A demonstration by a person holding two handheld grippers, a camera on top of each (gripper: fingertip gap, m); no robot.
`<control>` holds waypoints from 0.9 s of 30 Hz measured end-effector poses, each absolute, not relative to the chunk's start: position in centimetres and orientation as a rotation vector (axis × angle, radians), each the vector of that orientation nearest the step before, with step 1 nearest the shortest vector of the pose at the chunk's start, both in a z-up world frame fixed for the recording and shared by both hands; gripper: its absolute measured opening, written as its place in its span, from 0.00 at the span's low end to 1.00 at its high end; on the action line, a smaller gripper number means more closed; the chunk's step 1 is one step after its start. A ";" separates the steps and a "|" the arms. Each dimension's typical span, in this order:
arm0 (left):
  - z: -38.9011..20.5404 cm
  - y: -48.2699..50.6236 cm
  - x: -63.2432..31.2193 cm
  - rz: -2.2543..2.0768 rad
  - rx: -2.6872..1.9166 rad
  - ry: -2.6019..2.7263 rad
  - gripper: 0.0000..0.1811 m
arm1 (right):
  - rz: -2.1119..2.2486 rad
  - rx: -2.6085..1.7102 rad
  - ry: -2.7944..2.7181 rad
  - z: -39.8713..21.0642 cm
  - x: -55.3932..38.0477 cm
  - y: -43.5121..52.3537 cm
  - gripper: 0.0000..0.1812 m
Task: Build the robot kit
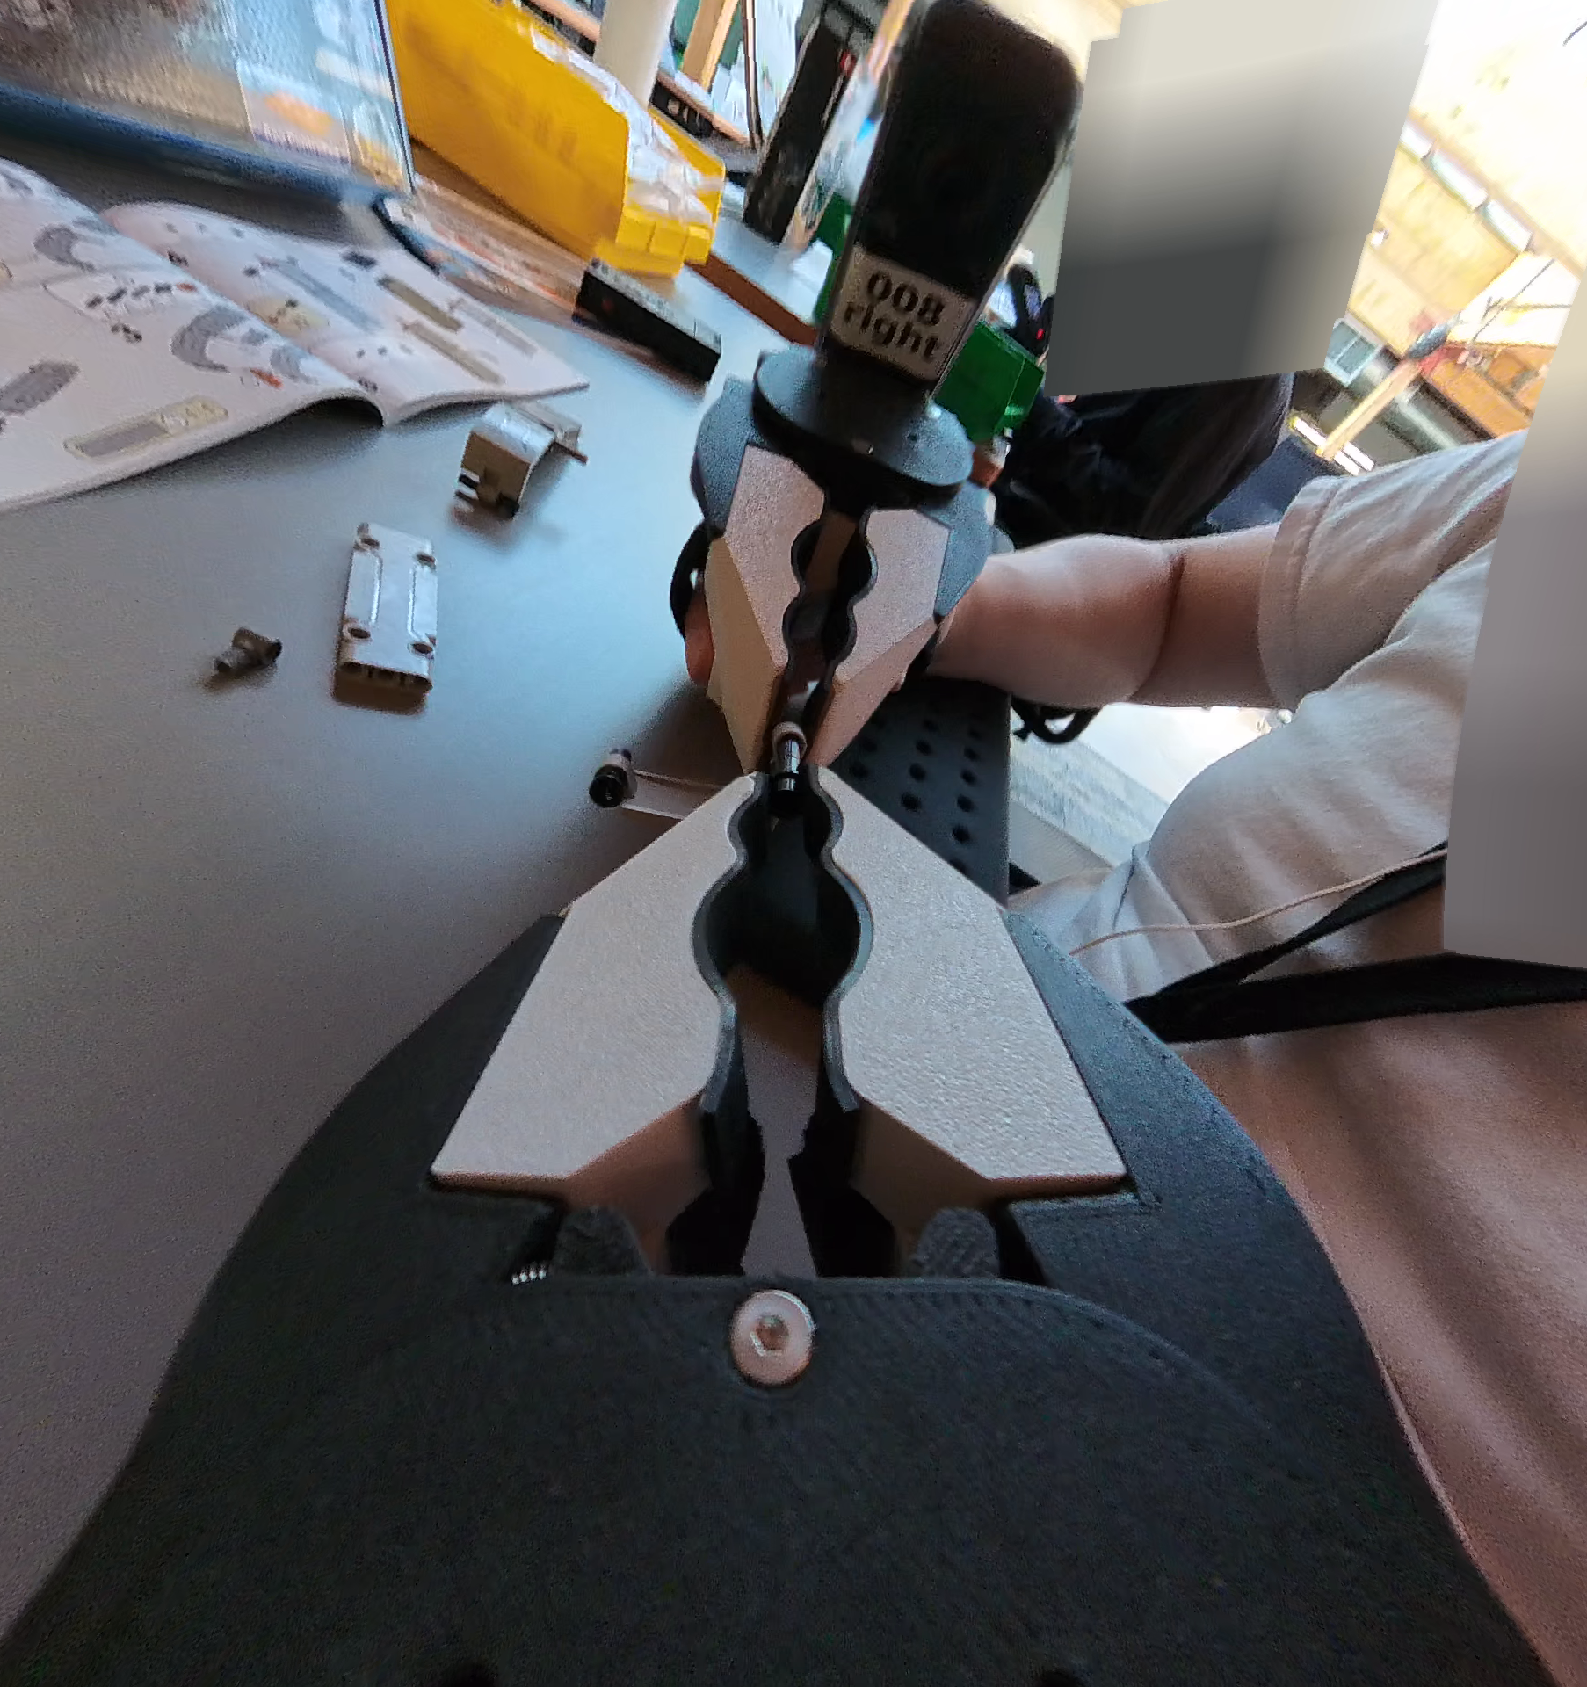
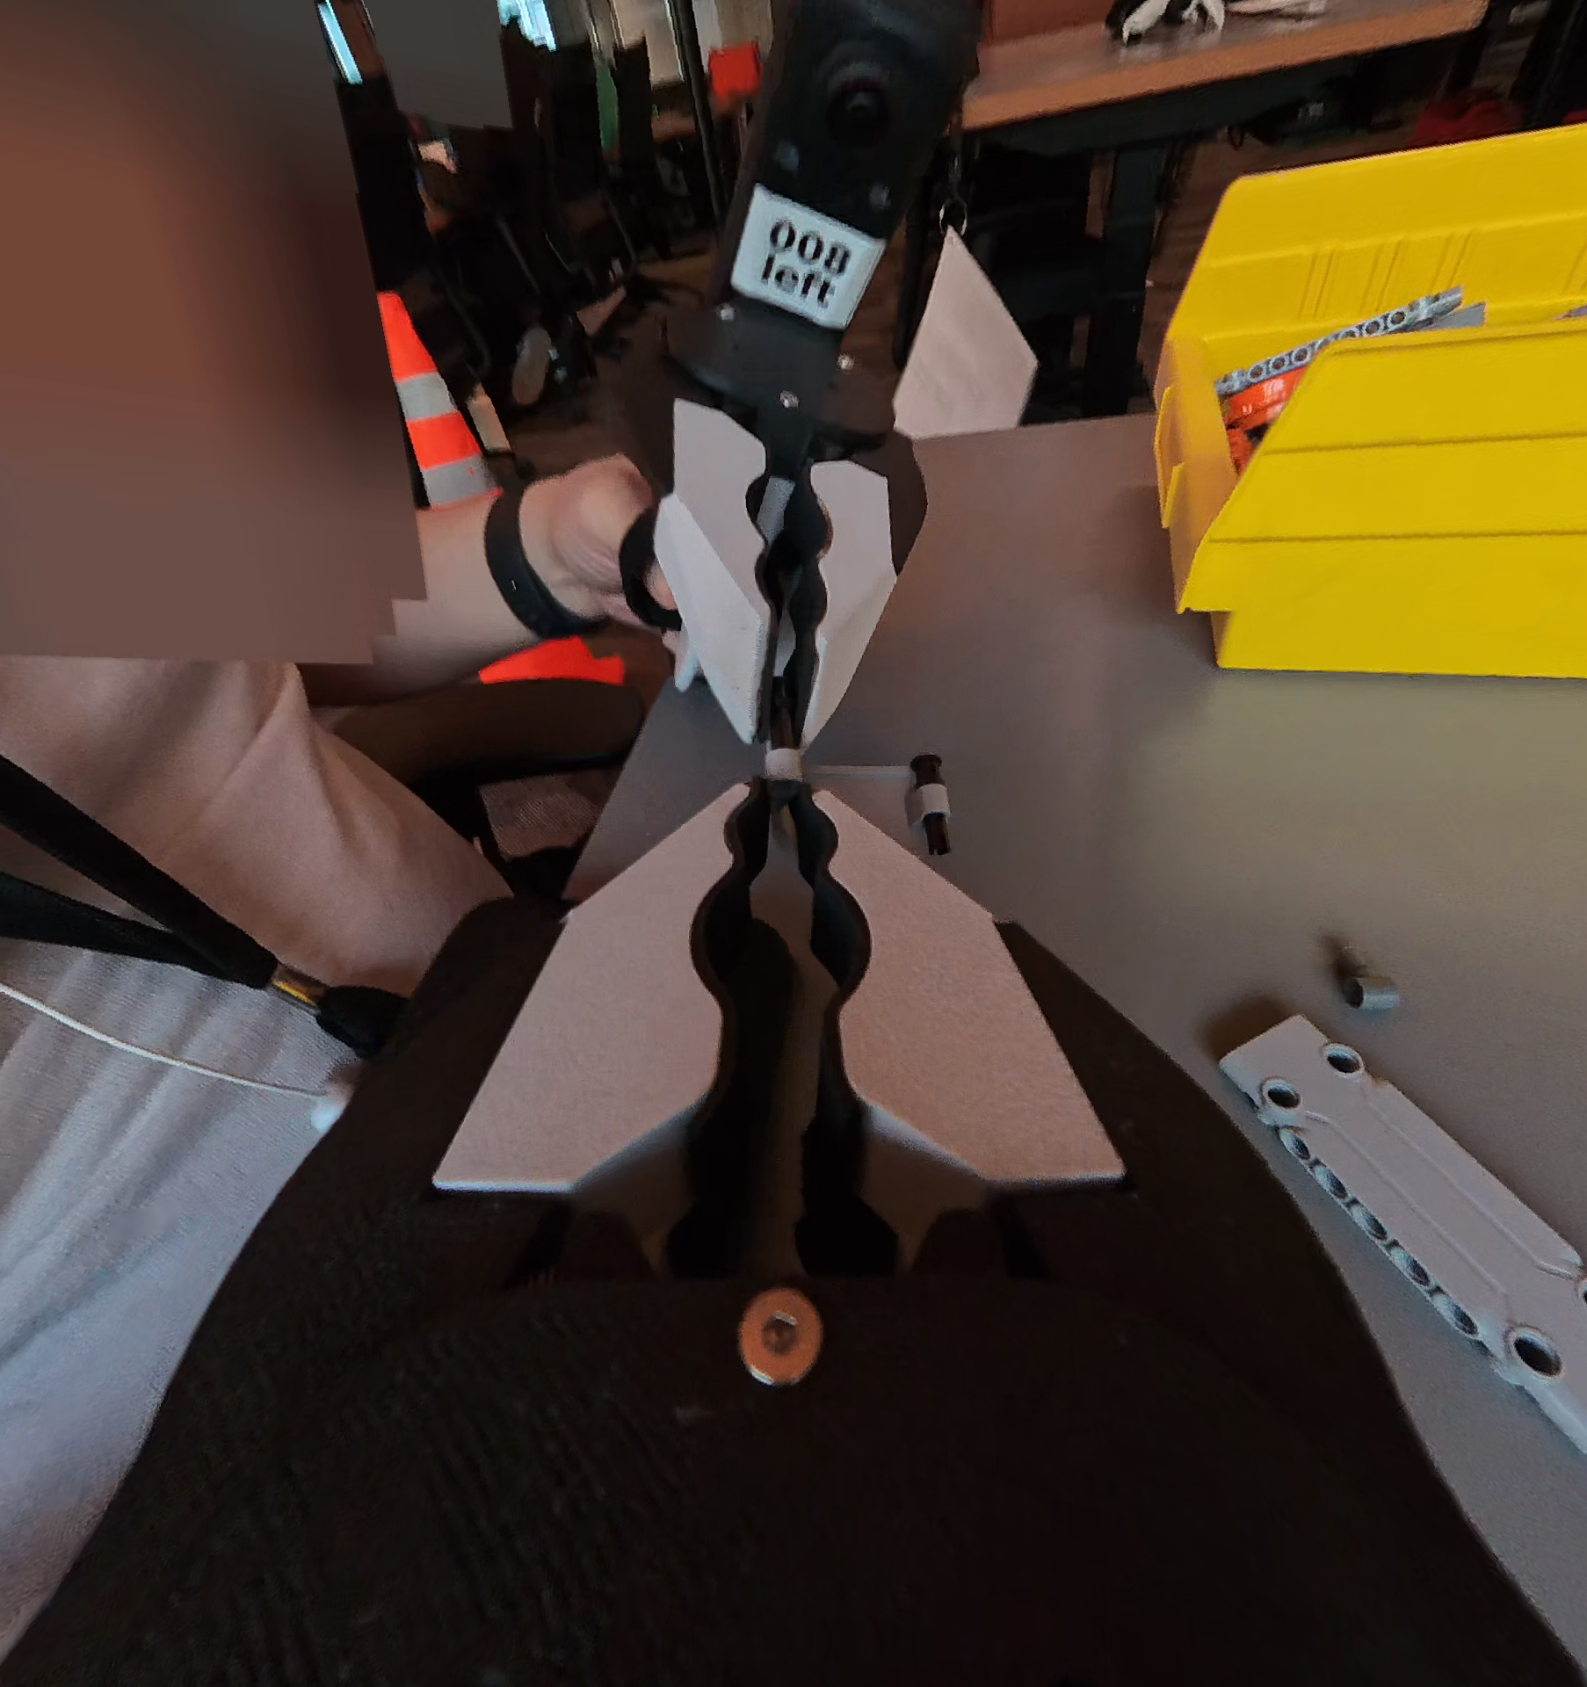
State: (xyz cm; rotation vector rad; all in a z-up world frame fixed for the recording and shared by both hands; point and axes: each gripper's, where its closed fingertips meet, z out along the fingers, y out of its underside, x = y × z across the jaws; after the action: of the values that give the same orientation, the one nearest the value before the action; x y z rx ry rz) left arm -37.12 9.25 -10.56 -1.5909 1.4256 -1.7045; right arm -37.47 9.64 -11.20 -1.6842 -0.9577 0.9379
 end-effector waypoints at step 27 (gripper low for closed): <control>-9.3 9.0 -37.9 -1.919 -1.598 1.287 0.02 | 0.776 -1.604 -0.998 -9.8 -38.1 9.3 0.01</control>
State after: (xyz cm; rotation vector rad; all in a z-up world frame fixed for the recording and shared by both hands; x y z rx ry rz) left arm -37.86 8.97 -9.33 -1.5984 1.2867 -1.9187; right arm -38.08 9.29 -9.79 -1.6037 -0.9977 0.7761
